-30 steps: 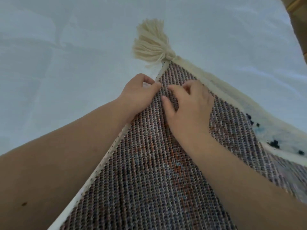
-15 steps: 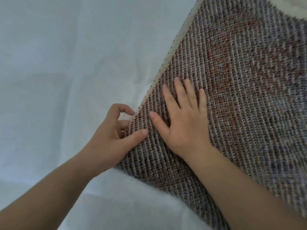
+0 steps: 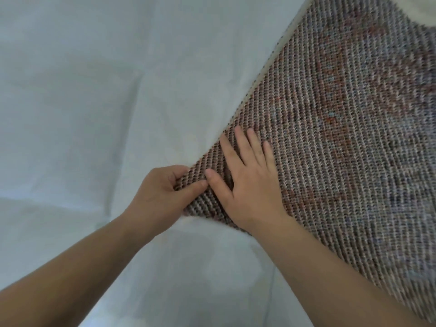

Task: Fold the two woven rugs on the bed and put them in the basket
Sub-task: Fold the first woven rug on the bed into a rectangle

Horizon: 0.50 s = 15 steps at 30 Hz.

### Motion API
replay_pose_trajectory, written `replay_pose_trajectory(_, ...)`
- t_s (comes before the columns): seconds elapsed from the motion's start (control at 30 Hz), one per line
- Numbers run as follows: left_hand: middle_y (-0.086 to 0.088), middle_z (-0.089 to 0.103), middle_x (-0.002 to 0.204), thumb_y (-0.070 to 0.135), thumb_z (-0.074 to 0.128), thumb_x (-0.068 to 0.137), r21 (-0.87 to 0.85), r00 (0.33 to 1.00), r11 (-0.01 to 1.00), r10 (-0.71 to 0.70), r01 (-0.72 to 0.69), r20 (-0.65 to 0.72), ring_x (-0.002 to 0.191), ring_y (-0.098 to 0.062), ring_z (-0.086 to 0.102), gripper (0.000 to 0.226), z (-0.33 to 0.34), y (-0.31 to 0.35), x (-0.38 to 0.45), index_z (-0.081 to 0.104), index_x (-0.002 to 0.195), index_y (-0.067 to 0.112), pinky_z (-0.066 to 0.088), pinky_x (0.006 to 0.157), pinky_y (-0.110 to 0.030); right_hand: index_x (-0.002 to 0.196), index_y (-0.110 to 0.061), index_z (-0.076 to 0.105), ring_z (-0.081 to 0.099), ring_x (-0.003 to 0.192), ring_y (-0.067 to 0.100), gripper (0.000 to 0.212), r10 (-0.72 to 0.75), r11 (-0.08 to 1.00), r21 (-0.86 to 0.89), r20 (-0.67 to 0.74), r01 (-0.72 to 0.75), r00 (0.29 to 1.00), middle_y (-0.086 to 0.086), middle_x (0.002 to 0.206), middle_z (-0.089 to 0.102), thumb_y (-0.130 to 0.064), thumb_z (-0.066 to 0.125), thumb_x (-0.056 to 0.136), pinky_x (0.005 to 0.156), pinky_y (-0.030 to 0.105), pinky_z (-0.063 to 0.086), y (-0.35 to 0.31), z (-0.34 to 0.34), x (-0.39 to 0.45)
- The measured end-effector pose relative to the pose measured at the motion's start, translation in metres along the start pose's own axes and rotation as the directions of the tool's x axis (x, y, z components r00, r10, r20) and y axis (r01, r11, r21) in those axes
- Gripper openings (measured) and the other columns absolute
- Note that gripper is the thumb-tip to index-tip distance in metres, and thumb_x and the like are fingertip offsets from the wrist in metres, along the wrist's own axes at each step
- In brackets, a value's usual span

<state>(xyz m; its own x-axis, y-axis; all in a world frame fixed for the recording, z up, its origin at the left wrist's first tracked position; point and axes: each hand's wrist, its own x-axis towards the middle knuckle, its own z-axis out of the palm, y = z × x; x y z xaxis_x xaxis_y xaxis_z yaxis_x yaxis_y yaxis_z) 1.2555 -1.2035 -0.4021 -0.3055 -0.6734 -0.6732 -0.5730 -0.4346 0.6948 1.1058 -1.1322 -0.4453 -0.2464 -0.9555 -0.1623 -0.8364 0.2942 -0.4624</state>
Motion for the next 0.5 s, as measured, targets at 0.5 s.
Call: replay_pose_trajectory(0.5,-0.005,0.075,0.072,0.02,0.071,0.087,0.152,0.937,0.935,-0.291,0.321,-0.192,0.063,-0.02,0.072,0.01,-0.142,-0.109,-0.158,0.07,0.077,0.023,0.059,0.067,-0.04,0.159,-0.023,-0.004,-0.026,0.147,0.01,0.077,-0.281,0.933,0.338,0.477,0.122,0.833,-0.005,0.164,-0.02,-0.059,0.03,0.101,0.12,0.035,-0.016,-0.159,0.059,-0.099)
